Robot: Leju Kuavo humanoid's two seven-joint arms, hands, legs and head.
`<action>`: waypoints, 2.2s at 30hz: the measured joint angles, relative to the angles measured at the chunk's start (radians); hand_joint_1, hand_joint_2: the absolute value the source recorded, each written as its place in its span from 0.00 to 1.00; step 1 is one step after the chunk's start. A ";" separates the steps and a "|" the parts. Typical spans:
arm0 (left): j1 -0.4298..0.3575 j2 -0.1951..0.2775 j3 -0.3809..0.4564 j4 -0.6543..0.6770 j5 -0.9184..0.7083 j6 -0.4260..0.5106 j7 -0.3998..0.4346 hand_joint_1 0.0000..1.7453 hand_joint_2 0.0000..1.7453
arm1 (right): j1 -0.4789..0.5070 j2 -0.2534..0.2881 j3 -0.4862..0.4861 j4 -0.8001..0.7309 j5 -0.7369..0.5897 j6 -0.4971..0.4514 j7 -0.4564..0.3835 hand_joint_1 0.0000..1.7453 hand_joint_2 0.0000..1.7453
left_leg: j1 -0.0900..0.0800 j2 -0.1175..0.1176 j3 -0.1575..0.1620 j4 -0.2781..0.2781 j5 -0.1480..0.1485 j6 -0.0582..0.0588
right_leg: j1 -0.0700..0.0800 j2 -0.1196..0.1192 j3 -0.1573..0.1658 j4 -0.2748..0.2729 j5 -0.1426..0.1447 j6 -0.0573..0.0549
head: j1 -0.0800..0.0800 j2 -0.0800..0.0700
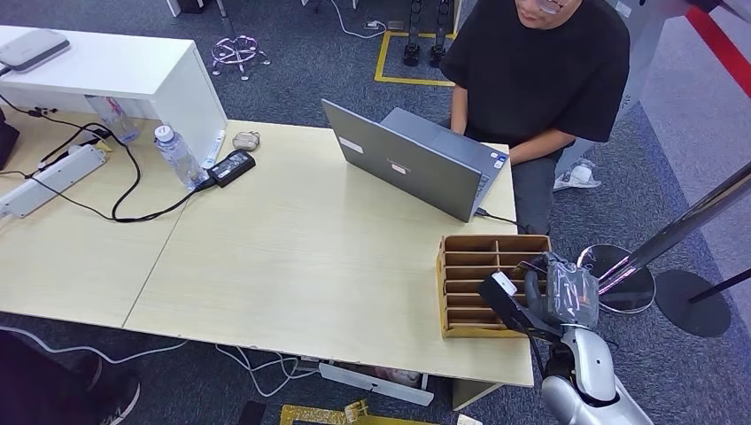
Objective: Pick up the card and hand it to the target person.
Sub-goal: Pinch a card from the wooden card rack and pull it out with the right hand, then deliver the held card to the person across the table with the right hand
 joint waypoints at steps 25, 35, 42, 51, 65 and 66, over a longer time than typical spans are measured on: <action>0.000 0.001 0.000 0.000 0.010 0.000 -0.009 0.00 0.00 | 0.023 -0.036 -0.049 -0.182 0.094 -0.031 0.014 1.00 1.00 | 0.000 0.000 0.000 0.000 0.000 0.000 | 0.000 0.000 0.000 0.000 0.000 0.000 | 0.000 0.000; 0.000 0.002 0.000 0.000 0.004 -0.002 -0.016 0.00 0.00 | -0.036 -0.036 -0.064 -0.208 0.021 -0.026 -0.059 1.00 1.00 | 0.000 0.000 0.000 0.000 0.000 0.000 | 0.000 0.000 0.000 0.000 0.000 0.000 | 0.000 0.000; -0.001 0.002 0.000 0.000 -0.009 -0.003 -0.021 0.00 0.00 | -0.138 -0.011 -0.057 -0.137 -0.058 -0.024 -0.125 1.00 1.00 | 0.000 0.000 0.000 0.000 0.000 0.000 | 0.000 0.000 0.000 0.000 0.000 0.000 | 0.000 0.000; 0.000 0.002 0.000 0.000 -0.010 -0.003 -0.022 0.00 0.00 | -0.179 0.016 -0.056 -0.067 -0.073 -0.024 -0.136 1.00 1.00 | 0.000 0.000 -0.001 0.000 0.000 0.000 | 0.000 0.000 0.000 0.000 0.000 0.000 | 0.000 0.000; -0.001 0.005 -0.002 0.000 -0.041 -0.016 0.000 0.00 0.00 | -0.329 0.126 -0.022 0.265 -0.244 -0.055 -0.316 1.00 1.00 | 0.000 -0.001 -0.001 0.000 0.001 0.000 | 0.000 -0.001 0.000 0.001 0.000 0.000 | 0.000 0.000; -0.001 0.006 -0.003 0.000 -0.043 -0.017 0.002 0.00 0.00 | -0.336 0.135 -0.019 0.294 -0.253 -0.058 -0.325 1.00 1.00 | 0.000 0.000 -0.001 0.000 0.001 0.000 | 0.000 -0.001 0.000 0.001 0.000 0.000 | 0.000 0.000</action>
